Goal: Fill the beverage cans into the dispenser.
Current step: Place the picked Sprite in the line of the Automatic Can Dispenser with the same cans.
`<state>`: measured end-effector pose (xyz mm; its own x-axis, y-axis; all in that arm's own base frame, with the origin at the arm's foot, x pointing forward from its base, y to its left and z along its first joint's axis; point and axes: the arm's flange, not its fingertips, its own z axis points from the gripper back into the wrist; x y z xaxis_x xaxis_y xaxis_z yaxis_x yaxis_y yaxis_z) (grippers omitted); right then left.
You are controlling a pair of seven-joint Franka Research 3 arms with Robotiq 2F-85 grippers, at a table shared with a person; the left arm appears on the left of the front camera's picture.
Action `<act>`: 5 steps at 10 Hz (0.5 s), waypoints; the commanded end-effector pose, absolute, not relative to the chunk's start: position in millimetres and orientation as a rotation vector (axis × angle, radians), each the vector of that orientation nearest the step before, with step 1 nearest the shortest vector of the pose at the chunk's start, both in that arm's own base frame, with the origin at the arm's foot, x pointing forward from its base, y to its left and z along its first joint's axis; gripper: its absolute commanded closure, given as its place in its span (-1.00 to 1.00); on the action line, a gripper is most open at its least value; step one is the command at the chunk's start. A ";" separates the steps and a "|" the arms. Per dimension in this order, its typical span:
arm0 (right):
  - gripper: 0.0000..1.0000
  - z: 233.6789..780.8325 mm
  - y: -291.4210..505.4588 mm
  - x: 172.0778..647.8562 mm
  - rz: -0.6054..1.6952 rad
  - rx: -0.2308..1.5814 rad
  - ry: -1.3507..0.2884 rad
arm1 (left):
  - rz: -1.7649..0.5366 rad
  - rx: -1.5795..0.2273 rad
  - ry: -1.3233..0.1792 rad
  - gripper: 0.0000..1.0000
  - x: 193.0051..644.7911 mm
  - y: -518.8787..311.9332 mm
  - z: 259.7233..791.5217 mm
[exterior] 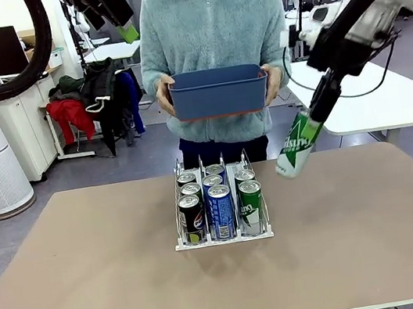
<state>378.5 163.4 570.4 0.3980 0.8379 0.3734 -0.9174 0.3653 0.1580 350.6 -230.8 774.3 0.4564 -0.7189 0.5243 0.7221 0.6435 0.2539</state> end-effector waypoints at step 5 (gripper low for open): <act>-0.16 551.8 177.8 377.5 1.084 0.295 -0.309 | -0.896 -0.003 -0.634 -1.00 349.9 -228.8 775.6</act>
